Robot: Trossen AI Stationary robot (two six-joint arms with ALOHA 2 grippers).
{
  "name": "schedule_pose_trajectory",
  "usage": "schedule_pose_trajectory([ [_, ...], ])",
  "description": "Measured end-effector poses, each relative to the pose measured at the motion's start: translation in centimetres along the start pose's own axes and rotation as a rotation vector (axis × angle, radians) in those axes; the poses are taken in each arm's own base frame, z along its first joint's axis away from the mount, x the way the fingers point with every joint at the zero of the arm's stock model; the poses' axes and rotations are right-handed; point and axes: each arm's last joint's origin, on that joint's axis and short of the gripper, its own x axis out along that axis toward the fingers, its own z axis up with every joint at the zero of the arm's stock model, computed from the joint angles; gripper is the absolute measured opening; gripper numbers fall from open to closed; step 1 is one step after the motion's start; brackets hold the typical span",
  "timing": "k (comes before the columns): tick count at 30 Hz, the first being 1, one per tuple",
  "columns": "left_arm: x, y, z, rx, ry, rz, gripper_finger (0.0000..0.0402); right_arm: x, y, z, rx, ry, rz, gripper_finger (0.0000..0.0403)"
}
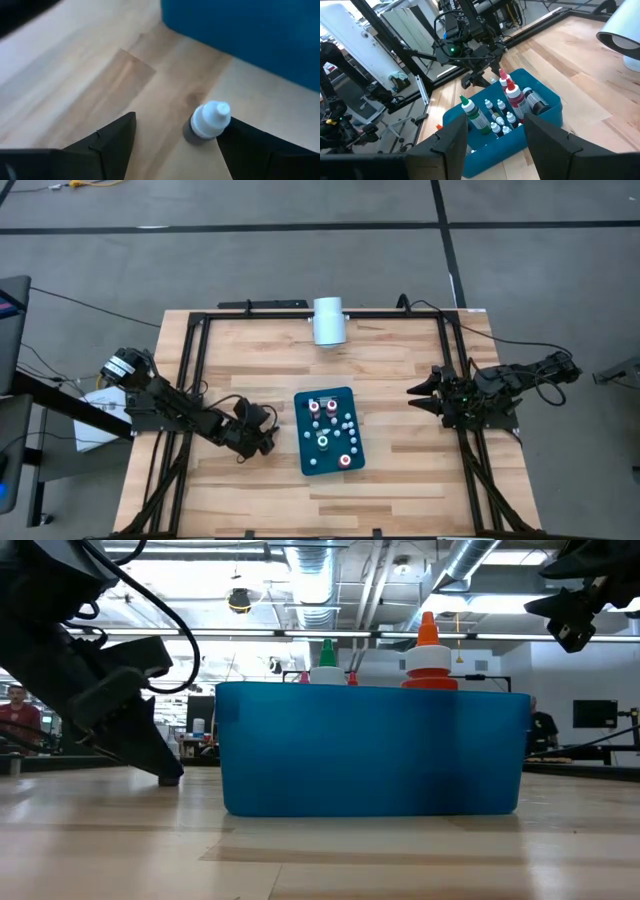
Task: Pick & Place food coloring
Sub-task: Put the small purple food coloring bottle into the blue bin
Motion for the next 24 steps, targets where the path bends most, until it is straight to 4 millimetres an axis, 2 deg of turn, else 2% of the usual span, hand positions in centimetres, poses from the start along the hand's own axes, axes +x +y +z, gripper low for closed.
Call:
schedule_pose_trajectory([
  [8,0.26,0.25,0.24,-0.012,0.003,0.014,0.0214,0.0,0.0,0.0,0.0,0.0,0.0,0.0182],
  [21,0.46,0.36,0.43,-0.07,0.016,0.008,0.0073,-0.01,0.01,0.01,0.0,0.0,0.0,0.0182],
  [24,0.45,0.29,0.46,-0.083,0.018,-0.001,0.0055,-0.01,0.0,0.01,0.0,0.0,0.0,0.0182],
])
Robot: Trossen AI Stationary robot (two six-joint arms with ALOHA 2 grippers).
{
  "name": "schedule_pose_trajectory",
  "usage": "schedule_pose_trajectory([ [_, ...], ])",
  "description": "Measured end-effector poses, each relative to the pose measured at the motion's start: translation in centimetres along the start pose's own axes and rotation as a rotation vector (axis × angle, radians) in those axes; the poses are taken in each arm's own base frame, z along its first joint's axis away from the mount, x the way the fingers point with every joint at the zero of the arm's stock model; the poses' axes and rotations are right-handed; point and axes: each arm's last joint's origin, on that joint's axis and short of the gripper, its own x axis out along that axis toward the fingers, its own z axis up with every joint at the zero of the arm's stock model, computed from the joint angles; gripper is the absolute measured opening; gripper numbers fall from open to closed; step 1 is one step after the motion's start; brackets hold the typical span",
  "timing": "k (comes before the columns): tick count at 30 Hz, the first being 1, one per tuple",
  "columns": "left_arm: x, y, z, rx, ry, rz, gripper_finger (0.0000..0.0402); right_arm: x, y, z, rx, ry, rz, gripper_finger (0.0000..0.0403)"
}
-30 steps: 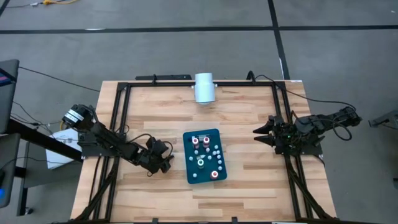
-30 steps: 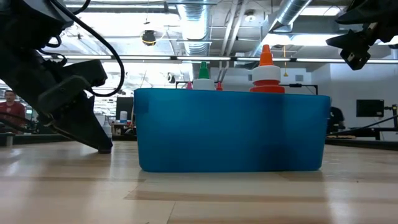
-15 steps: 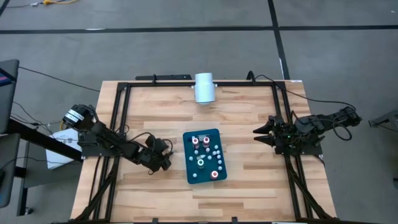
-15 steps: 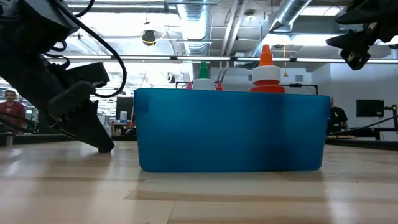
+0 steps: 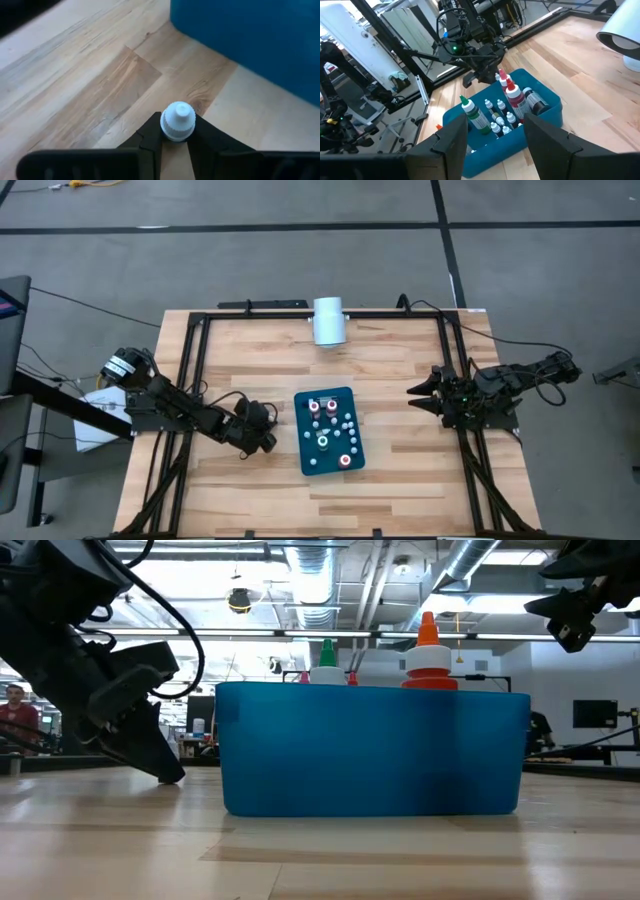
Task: Pick & Place food coloring
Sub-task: Put the small purple food coloring bottle into the blue bin
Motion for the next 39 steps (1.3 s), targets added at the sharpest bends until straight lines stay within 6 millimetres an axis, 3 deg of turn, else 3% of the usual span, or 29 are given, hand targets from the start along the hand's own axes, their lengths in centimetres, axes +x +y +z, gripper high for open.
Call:
schedule_pose_trajectory([
  [7,0.0,-0.3,0.1,-0.057,0.008,-0.022,0.0066,0.0,0.0,0.0,0.0,0.0,0.0,0.0182],
  [11,-0.5,-1.7,1.2,-0.08,0.034,-0.104,0.0067,0.0,0.0,0.0,0.0,0.0,0.0,0.0182],
  [17,-2.6,-3.8,4.3,-0.075,-0.001,-0.221,0.0054,0.0,0.0,0.0,0.0,0.0,0.0,0.0182],
  [23,-5.5,-5.2,8.1,-0.052,-0.064,-0.248,0.0061,0.0,0.0,0.0,0.0,0.001,0.001,0.0182],
  [28,-6.5,-6.5,11.2,0.003,-0.179,-0.224,0.0057,0.0,0.0,0.0,0.0,0.001,0.001,0.0182],
  [33,-5.1,-6.6,12.4,0.051,-0.189,-0.171,0.006,0.0,0.0,0.0,-0.001,0.003,0.0,0.0182],
  [39,-2.0,-6.4,11.8,0.062,-0.095,-0.159,0.006,0.0,0.0,-0.1,-0.003,0.009,-0.004,0.0182],
])
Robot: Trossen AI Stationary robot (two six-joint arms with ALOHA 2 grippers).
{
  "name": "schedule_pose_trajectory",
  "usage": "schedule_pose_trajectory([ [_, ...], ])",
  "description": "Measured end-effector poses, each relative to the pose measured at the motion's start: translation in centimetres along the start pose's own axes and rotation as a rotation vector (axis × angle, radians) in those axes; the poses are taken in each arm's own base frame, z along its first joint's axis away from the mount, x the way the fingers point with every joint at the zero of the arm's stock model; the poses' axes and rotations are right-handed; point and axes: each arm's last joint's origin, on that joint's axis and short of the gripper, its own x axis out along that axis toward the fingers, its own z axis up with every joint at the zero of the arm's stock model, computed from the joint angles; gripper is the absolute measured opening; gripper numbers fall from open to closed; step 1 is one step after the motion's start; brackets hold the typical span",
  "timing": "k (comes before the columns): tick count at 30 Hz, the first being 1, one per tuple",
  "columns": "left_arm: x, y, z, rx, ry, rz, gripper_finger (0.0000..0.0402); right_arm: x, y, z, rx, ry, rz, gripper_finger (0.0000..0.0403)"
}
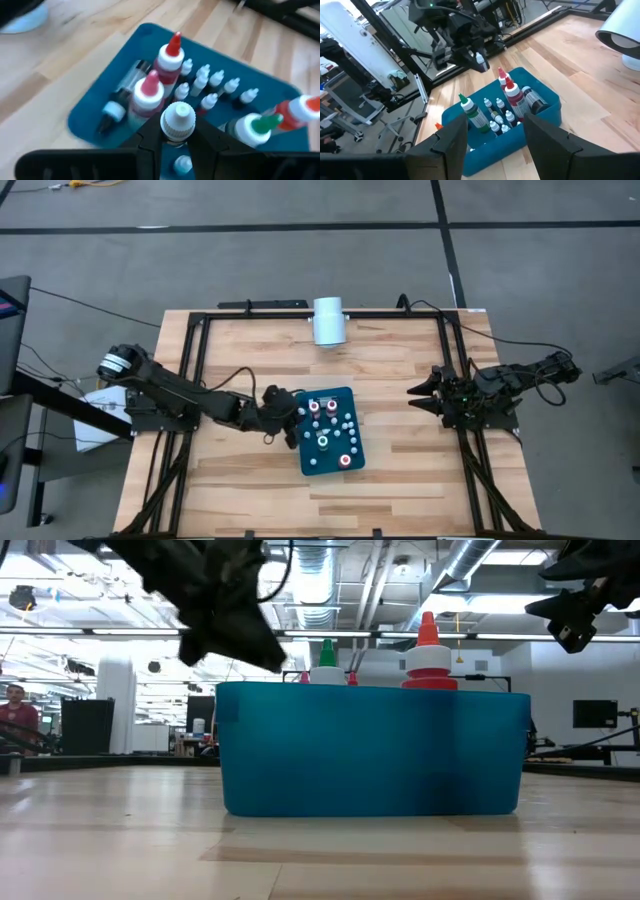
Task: Pick & Place food coloring
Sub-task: Put the small purple food coloring bottle into the blue bin
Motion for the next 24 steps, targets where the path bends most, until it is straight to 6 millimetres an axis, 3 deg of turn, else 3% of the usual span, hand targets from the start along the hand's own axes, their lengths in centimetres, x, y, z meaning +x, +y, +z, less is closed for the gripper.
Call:
schedule_pose_trajectory([
  [10,4.0,0.1,-0.9,-0.124,0.048,-0.08,0.006,0.0,0.0,0.0,-0.002,0.005,-0.003,0.0182],
  [24,4.4,0.7,-0.9,-0.181,0.08,-0.058,0.0061,0.0,0.0,0.0,-0.002,0.004,-0.003,0.0182],
])
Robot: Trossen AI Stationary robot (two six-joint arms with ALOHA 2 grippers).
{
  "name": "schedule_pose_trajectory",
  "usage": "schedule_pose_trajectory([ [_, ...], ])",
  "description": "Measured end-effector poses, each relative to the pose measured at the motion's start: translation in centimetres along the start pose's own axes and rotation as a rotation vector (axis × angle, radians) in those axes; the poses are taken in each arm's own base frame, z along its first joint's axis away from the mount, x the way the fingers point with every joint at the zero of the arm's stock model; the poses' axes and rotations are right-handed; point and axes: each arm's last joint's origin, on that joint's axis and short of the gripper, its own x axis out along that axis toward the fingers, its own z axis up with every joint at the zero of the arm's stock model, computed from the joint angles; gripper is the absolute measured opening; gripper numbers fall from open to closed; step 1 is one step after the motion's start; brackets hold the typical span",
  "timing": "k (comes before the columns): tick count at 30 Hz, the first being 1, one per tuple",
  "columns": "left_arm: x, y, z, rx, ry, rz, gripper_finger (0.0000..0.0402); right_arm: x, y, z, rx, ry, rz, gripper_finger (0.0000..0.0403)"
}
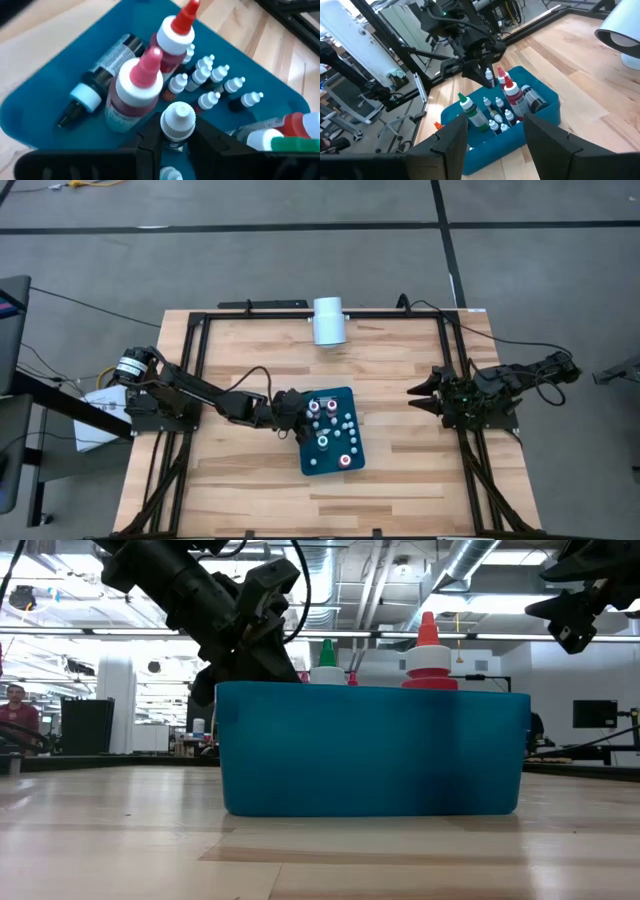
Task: Pick & Place food coloring
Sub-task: Put the small purple food coloring bottle into the blue bin
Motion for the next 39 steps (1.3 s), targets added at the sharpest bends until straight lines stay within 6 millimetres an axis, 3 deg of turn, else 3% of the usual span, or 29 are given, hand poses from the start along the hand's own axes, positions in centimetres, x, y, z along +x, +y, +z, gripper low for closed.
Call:
schedule_pose_trajectory([
  [9,0.0,0.3,-0.3,-0.02,0.021,0.033,0.0061,0.0,0.0,0.0,0.0,0.0,0.0,0.0182],
  [17,1.6,0.3,-1.4,-0.089,0.074,0.012,0.0061,0.0,0.0,0.0,0.002,-0.005,0.003,0.0182],
  [39,2.1,0.0,-1.5,-0.003,0.137,0.017,0.0061,0.0,0.0,0.0,0.01,-0.006,0.004,0.0182],
])
